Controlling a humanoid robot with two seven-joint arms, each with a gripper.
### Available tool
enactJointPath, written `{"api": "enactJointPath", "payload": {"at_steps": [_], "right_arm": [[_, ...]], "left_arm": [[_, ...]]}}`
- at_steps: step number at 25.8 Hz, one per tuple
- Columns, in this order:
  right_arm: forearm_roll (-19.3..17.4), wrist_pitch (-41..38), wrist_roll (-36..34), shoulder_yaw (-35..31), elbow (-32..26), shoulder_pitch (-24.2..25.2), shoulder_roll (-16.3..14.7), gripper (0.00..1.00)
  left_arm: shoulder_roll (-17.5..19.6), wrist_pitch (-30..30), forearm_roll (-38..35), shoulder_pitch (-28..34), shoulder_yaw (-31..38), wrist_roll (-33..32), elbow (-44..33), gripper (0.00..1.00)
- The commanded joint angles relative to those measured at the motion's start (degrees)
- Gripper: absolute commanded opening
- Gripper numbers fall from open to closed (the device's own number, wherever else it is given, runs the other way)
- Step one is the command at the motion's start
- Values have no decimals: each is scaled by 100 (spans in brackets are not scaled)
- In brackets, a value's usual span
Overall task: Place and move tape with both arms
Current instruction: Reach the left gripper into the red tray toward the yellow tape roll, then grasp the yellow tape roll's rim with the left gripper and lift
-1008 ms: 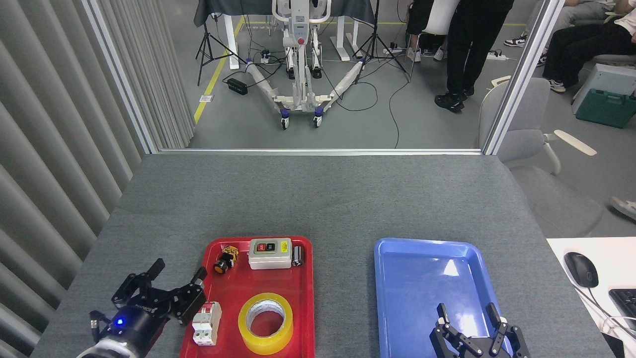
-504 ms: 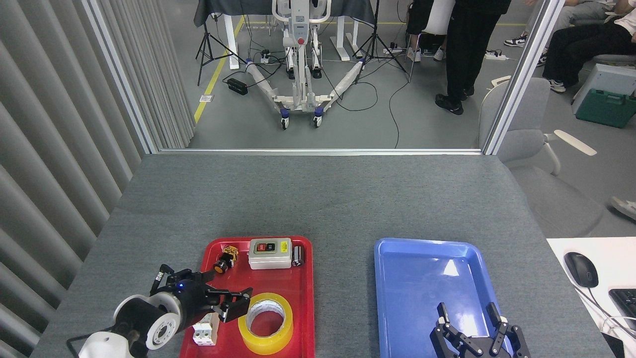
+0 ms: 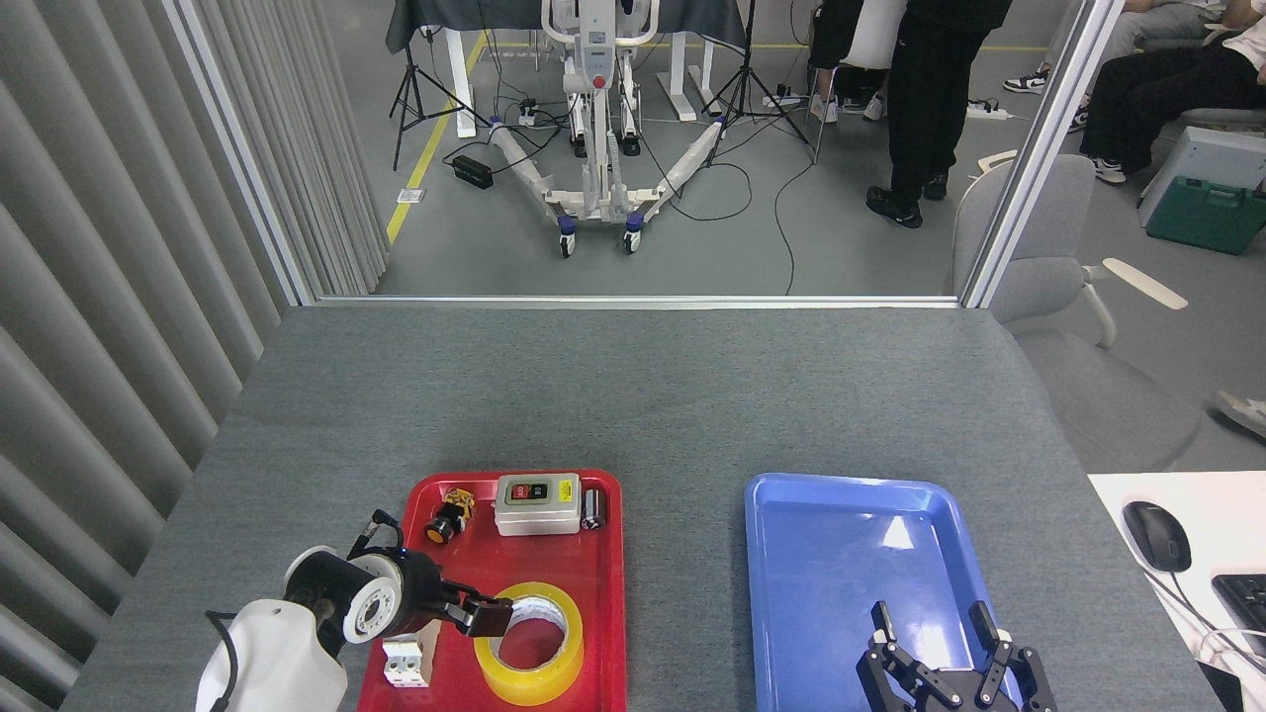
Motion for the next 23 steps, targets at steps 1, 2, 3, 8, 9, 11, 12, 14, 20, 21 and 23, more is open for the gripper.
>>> {"api": "enactJointPath", "payload": {"at_steps": [1,2,3,8,9,11,12,14,20,21,23], "right_arm": [[0,-1,0,0,0,0,1,100],[0,-1,0,0,0,0,1,100],[0,-1,0,0,0,0,0,100],[0,-1,0,-9,0,0,1,100],[0,-1,0,-9,0,0,1,100],[0,-1,0,-9,0,0,1,100],[0,-1,0,-9,0,0,1,100],[0,-1,0,-9,0,0,-8,100],[0,-1,0,-9,0,0,-8,100],[0,-1,0,-9,0,0,-8,100],[0,-1,0,-9,0,0,-8,100]], "left_arm": [[-59,2,-9,-48,-67,-27,131,99],[-94,2,-9,-48,-76,-27,183,99],[-112,-7,-9,-65,-76,-27,254,99],[-173,2,-17,-144,-138,-133,482,80],[-191,2,-17,-153,-164,-133,552,77],[-208,2,-26,-188,-173,-133,693,68],[-208,-7,-35,-197,-190,-141,719,61],[-208,-42,-35,-206,-243,-150,711,45],[-226,-367,-35,-215,-357,-177,719,0],[-235,-517,-26,-215,-349,-168,719,0],[-279,-877,44,-232,-313,-159,711,0]]}}
